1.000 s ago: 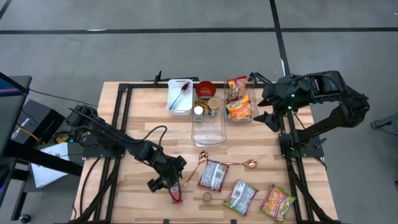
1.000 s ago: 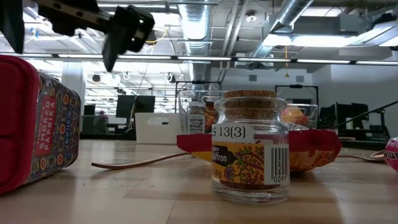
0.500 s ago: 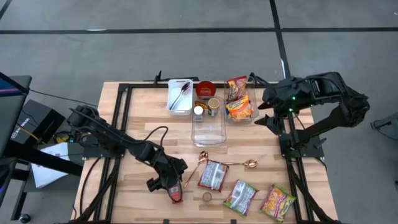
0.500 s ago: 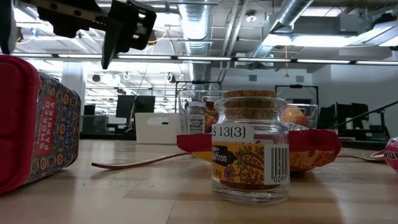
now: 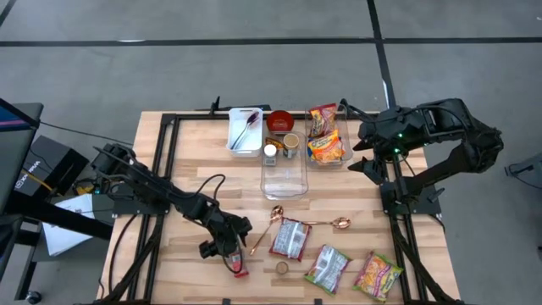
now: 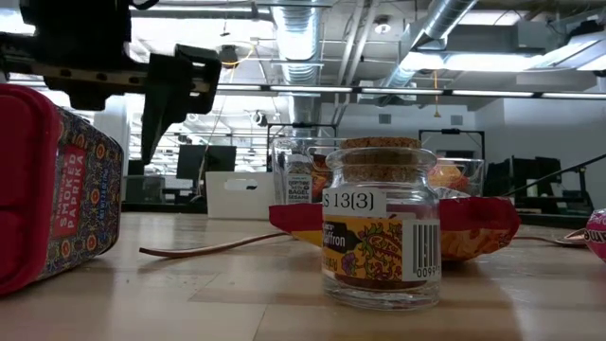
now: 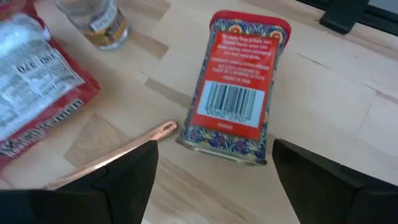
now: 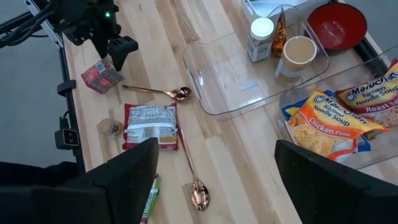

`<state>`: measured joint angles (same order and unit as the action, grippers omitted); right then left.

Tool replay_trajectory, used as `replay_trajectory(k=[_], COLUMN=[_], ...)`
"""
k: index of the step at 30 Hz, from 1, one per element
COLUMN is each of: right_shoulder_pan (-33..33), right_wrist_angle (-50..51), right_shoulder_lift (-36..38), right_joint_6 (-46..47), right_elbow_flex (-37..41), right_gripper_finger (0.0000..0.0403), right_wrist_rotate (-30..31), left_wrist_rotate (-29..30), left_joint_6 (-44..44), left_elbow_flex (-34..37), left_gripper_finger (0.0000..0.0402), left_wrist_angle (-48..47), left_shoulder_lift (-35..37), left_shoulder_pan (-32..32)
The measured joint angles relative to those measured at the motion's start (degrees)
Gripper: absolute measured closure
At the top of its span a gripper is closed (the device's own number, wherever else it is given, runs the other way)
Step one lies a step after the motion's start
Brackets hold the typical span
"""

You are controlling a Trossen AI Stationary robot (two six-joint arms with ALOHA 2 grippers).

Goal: Pick & Place Food Item
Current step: Put the red spice can into the left transparent bin

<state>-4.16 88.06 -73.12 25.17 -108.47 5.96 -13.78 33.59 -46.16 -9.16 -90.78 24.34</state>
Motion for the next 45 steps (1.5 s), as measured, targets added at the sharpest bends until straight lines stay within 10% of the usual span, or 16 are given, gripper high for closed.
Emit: replay_trajectory(k=[23, 45], right_shoulder_pan=[0.00, 0.07], right_wrist_angle=[0.27, 0.28], right_shoulder_lift=[0.02, 0.02], right_joint_6=[1.88, 1.55], right_elbow_flex=[0.00, 0.00], right_gripper_finger=[0.0088, 0.0088], right_wrist_rotate=[0.02, 0.04], left_wrist_rotate=[-1.68, 4.54], left_joint_6=[0.25, -24.84], left_elbow_flex=[1.60, 1.60], left_gripper_finger=[0.0136, 0.0193], left_wrist_angle=[7.72, 3.80], left_shoulder_lift=[-4.48, -4.22], left_shoulder_pan=[0.20, 11.79])
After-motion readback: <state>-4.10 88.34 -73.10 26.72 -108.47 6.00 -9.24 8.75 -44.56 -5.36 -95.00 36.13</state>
